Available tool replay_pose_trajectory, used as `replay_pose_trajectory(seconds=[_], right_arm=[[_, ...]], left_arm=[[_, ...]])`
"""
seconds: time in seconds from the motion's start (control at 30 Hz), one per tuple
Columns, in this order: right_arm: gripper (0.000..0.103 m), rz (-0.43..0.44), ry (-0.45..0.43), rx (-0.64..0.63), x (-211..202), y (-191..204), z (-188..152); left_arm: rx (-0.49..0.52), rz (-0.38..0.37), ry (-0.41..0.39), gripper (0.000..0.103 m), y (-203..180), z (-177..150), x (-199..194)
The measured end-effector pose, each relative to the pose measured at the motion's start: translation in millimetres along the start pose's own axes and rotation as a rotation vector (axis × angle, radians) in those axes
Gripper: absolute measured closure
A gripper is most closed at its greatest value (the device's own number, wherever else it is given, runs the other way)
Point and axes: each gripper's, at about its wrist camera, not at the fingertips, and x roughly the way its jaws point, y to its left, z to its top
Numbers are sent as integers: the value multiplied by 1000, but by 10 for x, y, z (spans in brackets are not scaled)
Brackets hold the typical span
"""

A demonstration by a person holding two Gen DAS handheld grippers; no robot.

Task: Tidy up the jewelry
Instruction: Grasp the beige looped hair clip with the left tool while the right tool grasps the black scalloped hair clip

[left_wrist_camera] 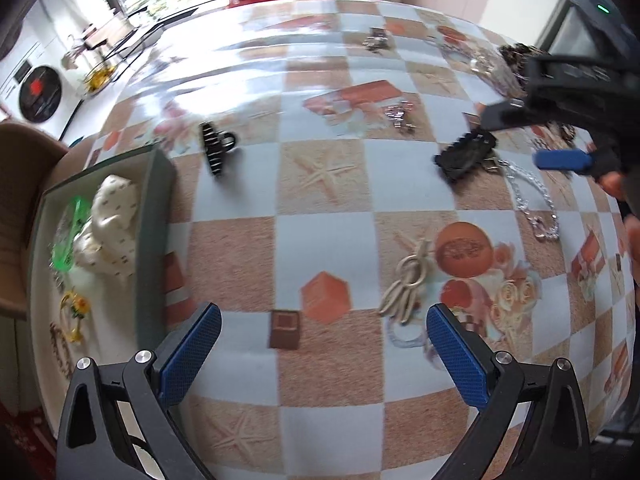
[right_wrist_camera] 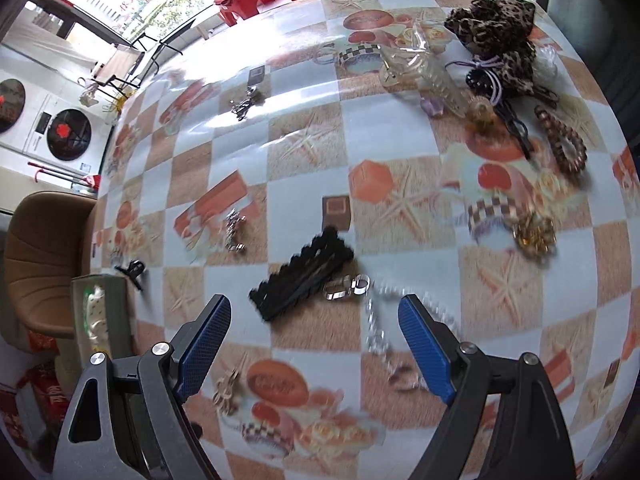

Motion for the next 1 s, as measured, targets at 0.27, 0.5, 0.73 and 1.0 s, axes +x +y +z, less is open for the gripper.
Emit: replay_pose_trajectory(seconds=[0.27,0.5,0.73,1.0], right_arm=[[18,-14,42,4,271,71,129],[28,-29,50,-20,364,259,175],[55,-169,30,-135,451,541,180],[79,-167,3,-165,419,546,141]], left_arm=[[50,-20,-14,6,-173,53,124],[59,-14,-10,19,-229,54,202],[84,-15,-4,30,-345,35,241],[113,-49,-17,72,-540,-34,158]])
